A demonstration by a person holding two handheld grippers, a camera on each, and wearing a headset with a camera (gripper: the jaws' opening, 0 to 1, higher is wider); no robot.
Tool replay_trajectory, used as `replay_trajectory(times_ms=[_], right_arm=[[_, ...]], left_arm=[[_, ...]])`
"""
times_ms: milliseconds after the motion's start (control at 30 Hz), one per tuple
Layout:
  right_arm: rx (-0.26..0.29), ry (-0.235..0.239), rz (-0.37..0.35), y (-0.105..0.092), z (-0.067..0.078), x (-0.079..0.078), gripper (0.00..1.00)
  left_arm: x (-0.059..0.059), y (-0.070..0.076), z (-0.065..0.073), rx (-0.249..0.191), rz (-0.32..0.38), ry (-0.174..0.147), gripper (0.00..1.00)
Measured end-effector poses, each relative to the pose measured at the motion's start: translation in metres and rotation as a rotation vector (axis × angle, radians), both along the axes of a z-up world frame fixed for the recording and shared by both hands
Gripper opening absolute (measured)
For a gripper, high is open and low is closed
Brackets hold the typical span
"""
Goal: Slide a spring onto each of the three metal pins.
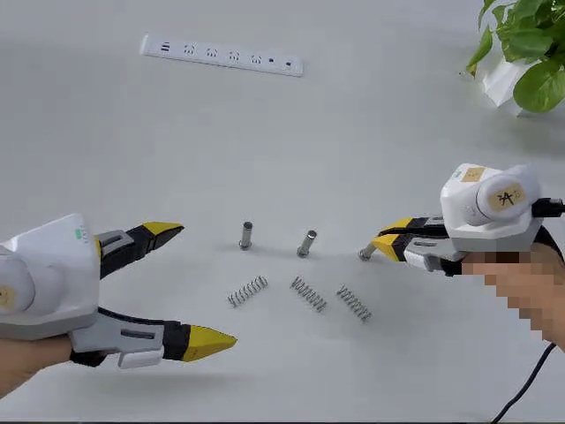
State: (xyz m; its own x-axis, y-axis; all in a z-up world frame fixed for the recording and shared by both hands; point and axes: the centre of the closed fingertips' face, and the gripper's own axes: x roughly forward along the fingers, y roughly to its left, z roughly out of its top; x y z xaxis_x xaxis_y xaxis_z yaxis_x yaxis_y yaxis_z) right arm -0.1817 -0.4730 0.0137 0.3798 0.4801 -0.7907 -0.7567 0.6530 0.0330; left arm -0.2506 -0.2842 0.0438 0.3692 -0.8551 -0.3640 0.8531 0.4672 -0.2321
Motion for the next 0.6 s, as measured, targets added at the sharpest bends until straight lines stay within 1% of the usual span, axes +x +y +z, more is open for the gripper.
replay_trajectory(times_ms=[600], right_arm=[[0.012,-0.012,0.011,0.0044,-0.0007,-0.0013,0.05]], left_arm=[[-0.0002,-0.0010,-0.0001,-0.006,0.002,0.003,0.94]])
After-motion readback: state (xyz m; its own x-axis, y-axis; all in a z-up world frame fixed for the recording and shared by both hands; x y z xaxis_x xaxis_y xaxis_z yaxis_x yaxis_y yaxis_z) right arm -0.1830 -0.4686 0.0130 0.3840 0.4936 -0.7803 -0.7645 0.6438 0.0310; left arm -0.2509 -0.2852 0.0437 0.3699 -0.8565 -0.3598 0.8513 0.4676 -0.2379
